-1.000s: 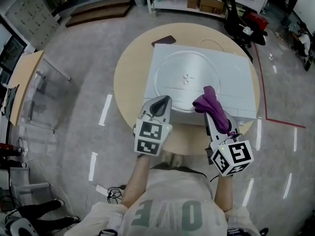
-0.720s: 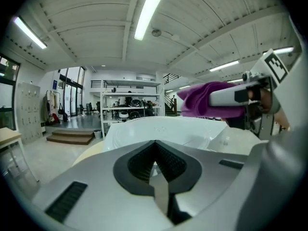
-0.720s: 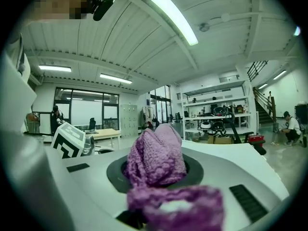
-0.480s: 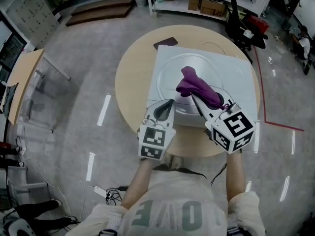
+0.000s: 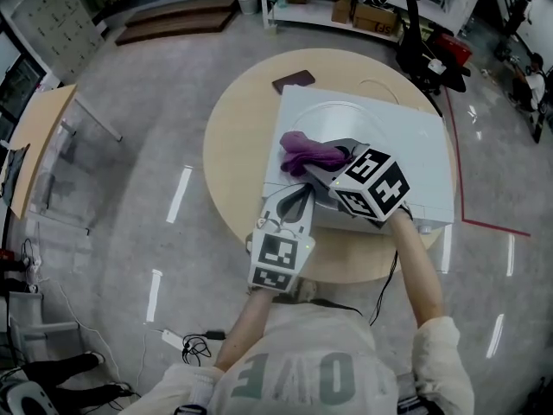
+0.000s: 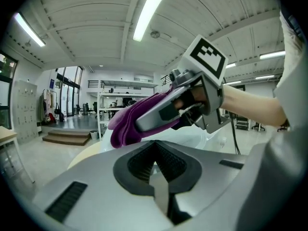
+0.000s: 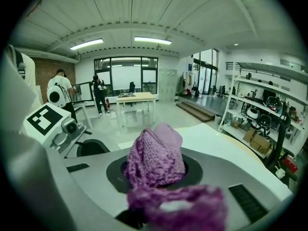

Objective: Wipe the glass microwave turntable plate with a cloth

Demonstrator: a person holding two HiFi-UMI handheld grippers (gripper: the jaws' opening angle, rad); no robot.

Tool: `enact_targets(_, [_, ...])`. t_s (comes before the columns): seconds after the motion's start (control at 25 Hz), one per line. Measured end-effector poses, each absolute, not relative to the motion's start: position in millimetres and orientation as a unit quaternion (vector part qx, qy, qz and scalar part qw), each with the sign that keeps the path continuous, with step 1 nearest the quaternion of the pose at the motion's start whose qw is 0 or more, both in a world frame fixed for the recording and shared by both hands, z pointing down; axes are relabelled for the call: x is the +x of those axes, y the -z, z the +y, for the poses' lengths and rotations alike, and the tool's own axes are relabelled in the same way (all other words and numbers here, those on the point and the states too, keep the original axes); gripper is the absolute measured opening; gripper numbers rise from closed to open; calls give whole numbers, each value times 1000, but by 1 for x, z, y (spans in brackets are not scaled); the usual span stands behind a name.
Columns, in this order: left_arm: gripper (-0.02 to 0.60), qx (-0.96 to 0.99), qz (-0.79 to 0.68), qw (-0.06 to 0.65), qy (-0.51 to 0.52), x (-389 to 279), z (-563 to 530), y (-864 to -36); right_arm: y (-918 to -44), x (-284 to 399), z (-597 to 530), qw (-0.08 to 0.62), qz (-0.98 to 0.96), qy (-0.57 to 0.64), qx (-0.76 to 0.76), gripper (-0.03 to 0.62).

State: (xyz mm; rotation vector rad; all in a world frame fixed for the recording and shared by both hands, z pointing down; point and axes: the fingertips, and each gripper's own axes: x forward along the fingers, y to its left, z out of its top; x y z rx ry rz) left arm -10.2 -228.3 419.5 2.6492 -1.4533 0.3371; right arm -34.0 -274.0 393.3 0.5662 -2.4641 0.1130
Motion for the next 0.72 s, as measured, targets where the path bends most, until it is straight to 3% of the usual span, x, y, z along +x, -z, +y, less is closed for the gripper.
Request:
enact_targets(0.32, [-2, 872, -474, 52, -111, -10, -230, -417, -404, -41, -305, 321, -915, -57, 237, 48])
enact_targets(0.72, [-1, 866, -484, 55, -110, -11, -229, -417, -399, -16, -359, 294, -895, -85, 324, 48])
